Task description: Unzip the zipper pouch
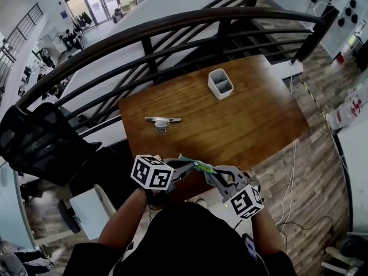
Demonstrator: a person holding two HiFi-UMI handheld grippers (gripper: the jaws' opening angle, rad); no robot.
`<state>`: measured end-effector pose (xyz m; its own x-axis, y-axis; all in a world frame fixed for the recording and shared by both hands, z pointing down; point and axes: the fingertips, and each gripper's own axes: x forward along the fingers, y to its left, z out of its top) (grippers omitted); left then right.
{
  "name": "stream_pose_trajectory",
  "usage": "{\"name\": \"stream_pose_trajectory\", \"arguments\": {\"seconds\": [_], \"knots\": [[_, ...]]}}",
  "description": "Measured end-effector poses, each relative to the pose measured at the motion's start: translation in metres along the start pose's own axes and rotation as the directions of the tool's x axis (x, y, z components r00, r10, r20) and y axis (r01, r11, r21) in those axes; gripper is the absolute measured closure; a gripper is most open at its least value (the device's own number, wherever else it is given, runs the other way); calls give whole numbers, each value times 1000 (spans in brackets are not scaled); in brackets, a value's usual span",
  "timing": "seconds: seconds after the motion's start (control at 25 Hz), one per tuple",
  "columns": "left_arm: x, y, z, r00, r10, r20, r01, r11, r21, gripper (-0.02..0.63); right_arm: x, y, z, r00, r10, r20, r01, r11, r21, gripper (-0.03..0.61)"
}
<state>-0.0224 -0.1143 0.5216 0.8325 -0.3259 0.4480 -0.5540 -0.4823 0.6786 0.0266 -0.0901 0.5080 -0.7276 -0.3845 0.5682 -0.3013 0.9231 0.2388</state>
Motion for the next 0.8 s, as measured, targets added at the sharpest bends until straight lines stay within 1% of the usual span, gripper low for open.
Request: {"name": "stream_pose_trajectory", "arguments": {"seconds": [0.04, 0.12, 0.2, 0.36, 0.44, 0.56, 0.72, 0.8], "knots": [[0, 2, 0, 1000, 6, -2, -6, 1000, -2, 601, -1, -1, -1, 1000, -3, 0, 3, 1000, -1, 577], [0, 2, 0, 1000, -10, 5, 10, 1000, -26, 601, -2, -3, -1, 1000, -7, 2, 7, 1000, -3, 577], [1, 1, 2, 1000, -19, 5, 19, 999, -29, 601, -3, -5, -1, 1000, -10, 1, 10, 1000, -7, 577], [0, 7, 0, 1000, 26, -3, -26, 1000, -4, 601, -3, -6, 0, 1000, -16, 3, 16, 1000, -16, 577], [-2, 11, 0, 999, 47, -2, -47, 999, -11, 601, -2, -7, -2, 1000, -18, 4, 18, 1000, -12, 577], [-3, 15, 3, 998, 56, 11, -55, 998, -34, 601, 1, -8, -1, 1000, -18, 9, 18, 1000, -5, 577], [-8, 20, 1, 996, 83, 9, -83, 996, -16, 601, 5, -6, 3, 1000, -13, 12, 13, 1000, -19, 577], [-11, 24, -1, 996, 89, 8, -89, 996, -20, 601, 6, -6, 2, 1000, -13, 15, 14, 1000, -10, 577]]}}
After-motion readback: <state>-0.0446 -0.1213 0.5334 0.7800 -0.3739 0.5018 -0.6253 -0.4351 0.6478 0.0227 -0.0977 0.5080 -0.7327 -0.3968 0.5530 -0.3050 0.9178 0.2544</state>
